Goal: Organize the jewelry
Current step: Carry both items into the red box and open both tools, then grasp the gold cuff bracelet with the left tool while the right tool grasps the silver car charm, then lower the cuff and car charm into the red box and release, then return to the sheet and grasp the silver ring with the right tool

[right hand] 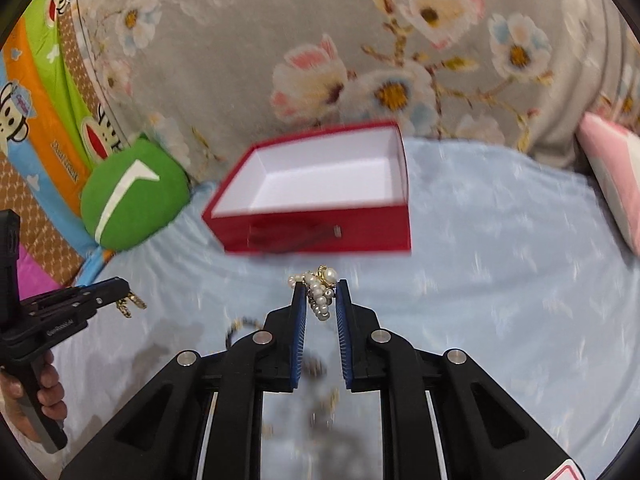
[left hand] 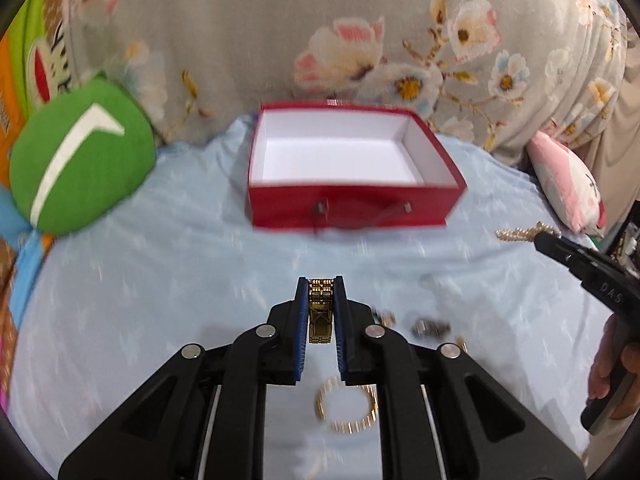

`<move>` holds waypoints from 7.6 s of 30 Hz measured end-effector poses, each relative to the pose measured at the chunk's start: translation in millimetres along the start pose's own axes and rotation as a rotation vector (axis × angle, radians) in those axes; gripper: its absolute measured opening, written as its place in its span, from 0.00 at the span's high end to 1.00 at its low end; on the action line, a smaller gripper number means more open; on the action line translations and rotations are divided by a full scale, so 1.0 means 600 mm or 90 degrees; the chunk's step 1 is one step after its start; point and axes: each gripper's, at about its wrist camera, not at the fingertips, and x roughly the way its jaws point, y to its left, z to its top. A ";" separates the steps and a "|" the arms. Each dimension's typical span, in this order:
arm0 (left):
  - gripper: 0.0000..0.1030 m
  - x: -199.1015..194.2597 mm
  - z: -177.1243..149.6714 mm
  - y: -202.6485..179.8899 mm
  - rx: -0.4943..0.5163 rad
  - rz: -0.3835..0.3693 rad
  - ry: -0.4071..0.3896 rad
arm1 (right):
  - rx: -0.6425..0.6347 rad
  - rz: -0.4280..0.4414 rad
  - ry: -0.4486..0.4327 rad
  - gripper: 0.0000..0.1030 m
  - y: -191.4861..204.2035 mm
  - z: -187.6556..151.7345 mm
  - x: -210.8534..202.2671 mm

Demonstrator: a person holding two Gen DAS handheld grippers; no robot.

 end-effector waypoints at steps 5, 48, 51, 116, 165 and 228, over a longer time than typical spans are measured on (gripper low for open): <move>0.89 0.081 0.122 0.015 -0.022 0.000 -0.023 | -0.018 -0.015 -0.010 0.87 -0.004 0.105 0.095; 0.31 0.147 0.087 0.062 -0.036 0.046 0.040 | -0.027 -0.018 0.030 0.70 -0.014 0.017 0.099; 0.23 0.111 0.015 0.053 -0.037 0.017 0.070 | -0.023 -0.037 0.045 0.69 -0.014 -0.050 0.055; 0.47 0.000 -0.154 0.018 -0.074 -0.030 0.078 | 0.025 0.008 0.111 0.84 0.027 -0.128 0.046; 0.20 0.379 0.316 0.110 -0.113 0.007 0.035 | 0.043 -0.028 0.036 0.72 -0.095 0.271 0.360; 0.17 0.143 -0.147 -0.023 -0.089 -0.041 0.191 | 0.004 -0.051 0.207 0.78 0.019 -0.241 0.091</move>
